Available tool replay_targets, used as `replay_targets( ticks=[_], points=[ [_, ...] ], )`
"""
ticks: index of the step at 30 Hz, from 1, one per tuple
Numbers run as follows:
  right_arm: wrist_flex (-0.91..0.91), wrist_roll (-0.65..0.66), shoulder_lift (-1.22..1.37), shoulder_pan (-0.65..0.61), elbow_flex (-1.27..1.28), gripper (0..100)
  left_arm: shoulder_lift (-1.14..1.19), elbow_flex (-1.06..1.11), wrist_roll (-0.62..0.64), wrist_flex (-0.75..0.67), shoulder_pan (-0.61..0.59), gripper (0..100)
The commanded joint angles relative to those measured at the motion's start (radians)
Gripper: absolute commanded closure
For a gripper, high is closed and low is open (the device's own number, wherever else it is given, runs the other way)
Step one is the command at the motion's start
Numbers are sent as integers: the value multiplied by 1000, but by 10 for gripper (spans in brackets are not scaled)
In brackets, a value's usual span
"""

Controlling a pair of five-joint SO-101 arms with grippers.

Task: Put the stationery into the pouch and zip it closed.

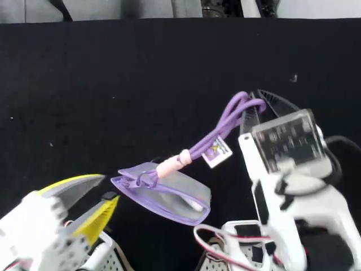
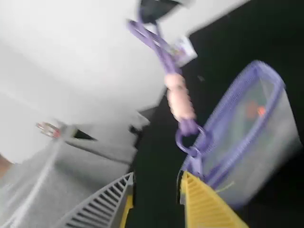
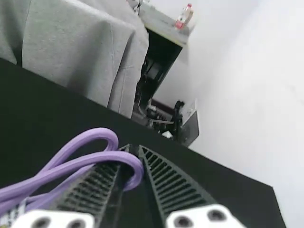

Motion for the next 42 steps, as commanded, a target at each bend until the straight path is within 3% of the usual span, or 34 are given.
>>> replay_targets(
  ticks=[1, 10, 15, 36, 42],
  points=[
    [-25, 8, 79, 15, -15, 987, 20, 214, -68, 5, 13, 837],
    [-25, 8, 101, 9, -16, 987, 20, 305, -72, -5, 13, 837],
    [-21, 8, 97, 9, -15, 987, 20, 294, -72, -103, 5, 837],
    [-14, 32, 96, 9, 41, 987, 18, 255, -75, -110, 4, 837],
    [-9, 44, 94, 9, 35, 987, 18, 254, -68, -209, 1, 833]
  ],
)
